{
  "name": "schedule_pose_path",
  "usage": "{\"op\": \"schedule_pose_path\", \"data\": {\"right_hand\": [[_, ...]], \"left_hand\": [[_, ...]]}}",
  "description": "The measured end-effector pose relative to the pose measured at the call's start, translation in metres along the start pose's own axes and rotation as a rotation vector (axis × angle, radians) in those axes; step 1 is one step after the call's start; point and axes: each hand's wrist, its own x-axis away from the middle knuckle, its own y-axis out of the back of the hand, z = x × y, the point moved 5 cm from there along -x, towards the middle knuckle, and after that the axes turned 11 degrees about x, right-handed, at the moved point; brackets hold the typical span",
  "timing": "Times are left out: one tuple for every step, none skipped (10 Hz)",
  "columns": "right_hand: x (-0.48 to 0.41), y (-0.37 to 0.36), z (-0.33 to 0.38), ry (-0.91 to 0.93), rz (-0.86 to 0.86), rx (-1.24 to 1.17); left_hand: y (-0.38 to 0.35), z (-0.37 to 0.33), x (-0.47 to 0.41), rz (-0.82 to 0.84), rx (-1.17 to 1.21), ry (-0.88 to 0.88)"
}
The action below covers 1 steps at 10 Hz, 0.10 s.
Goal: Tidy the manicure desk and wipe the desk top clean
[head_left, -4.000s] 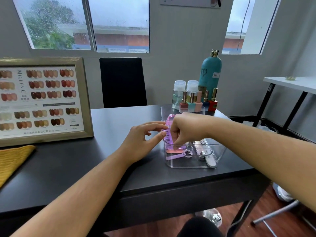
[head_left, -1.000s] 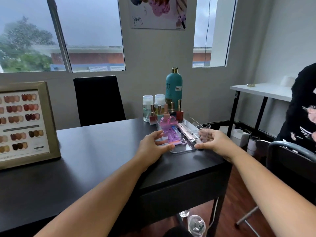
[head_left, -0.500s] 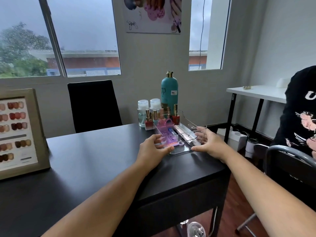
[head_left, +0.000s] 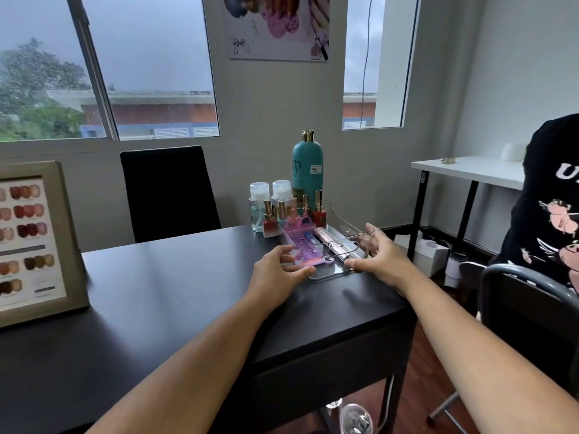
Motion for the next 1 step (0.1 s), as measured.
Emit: {"op": "schedule_pose_path", "data": {"right_hand": [[0.0173, 0.0008, 0.0095, 0.024, -0.094, 0.055]], "left_hand": [[0.0042, -0.0054, 0.0082, 0.007, -0.011, 0.001]]}}
